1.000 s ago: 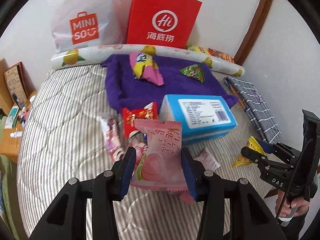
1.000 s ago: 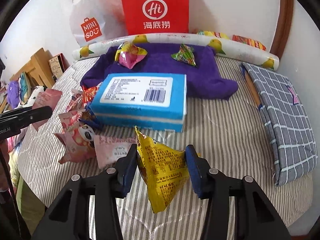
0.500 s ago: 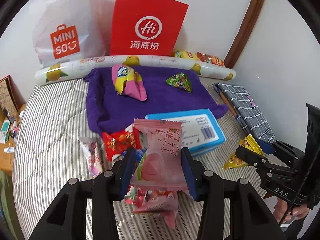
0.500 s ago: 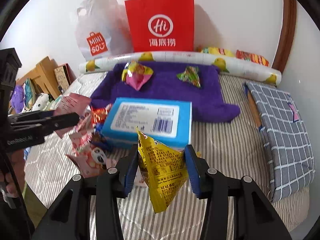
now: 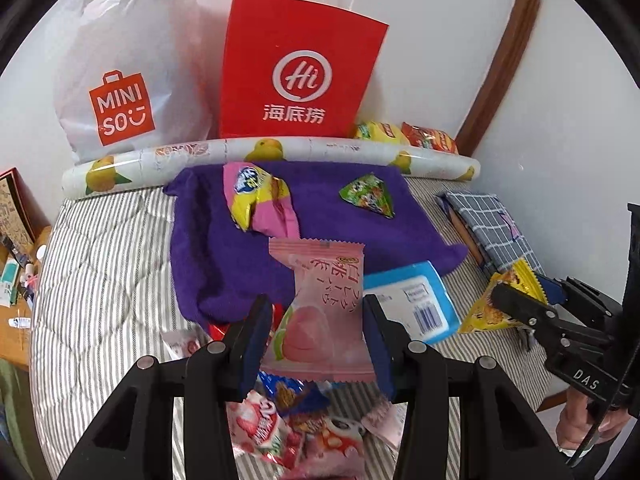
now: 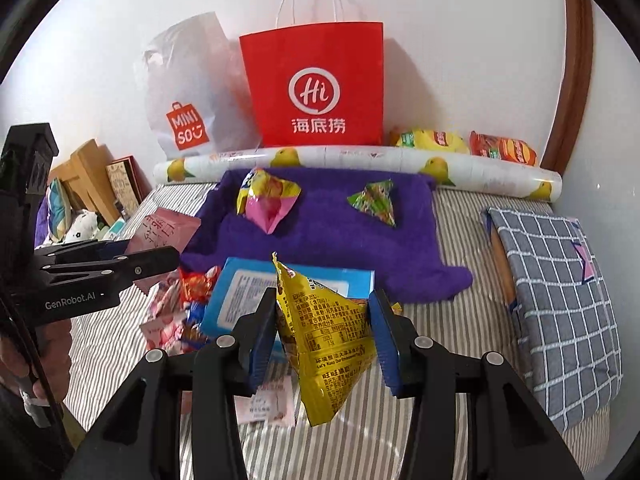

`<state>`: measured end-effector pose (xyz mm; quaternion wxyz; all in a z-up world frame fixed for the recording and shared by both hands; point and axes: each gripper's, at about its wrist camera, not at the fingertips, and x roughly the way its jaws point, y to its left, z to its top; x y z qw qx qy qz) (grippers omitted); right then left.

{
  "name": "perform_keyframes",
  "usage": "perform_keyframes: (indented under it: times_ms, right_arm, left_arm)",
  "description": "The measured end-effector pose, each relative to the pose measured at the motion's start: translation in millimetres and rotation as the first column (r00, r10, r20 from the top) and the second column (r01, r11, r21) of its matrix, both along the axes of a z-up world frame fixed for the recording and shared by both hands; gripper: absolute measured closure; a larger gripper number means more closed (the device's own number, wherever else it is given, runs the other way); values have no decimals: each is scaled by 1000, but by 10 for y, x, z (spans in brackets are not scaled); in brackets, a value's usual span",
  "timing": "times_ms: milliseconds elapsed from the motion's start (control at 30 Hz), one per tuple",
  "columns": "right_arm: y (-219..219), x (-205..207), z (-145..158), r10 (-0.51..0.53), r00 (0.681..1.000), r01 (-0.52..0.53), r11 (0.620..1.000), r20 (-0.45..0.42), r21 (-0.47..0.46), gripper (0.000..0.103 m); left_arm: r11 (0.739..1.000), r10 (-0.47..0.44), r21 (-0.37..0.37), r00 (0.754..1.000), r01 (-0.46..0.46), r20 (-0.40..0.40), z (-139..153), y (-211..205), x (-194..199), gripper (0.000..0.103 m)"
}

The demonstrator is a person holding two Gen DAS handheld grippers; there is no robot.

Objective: Organize snacks
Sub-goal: 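Carry the yellow packet and pink candy bag toward the purple towel with both tools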

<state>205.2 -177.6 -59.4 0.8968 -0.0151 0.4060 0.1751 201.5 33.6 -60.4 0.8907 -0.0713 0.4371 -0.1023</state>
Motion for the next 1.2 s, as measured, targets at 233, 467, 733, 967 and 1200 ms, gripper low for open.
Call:
perform_keyframes:
  times_ms: [233,467,733,967,1200]
  right_arm:
    - [-78,328,-34,-28,1000,29,1000,-5,11,58]
    - [-137,691,-107,-57,998,57,998,-9,14,58]
    - [-108,1109,-242,-73,997,73,997,-17,17,58]
    - [-56,1382,-471,-64,996,65,998,-61,8,58]
    - [-73,1523,-673,-63,993,63,998,-98,2,58]
  left_arm:
    - [998,56,-2,998,-56,-10,-60,171,246,59]
    - [994,106,-20,994,-107,-32,-182,333,507,59]
    - [986,167,-14,984,-168,-66,-357,520,756,59]
    - [980,183,-53,977,-189,-105,-546,574,937,59]
    - [976,200,-56,972,-208,-125,-661,561,1078,59]
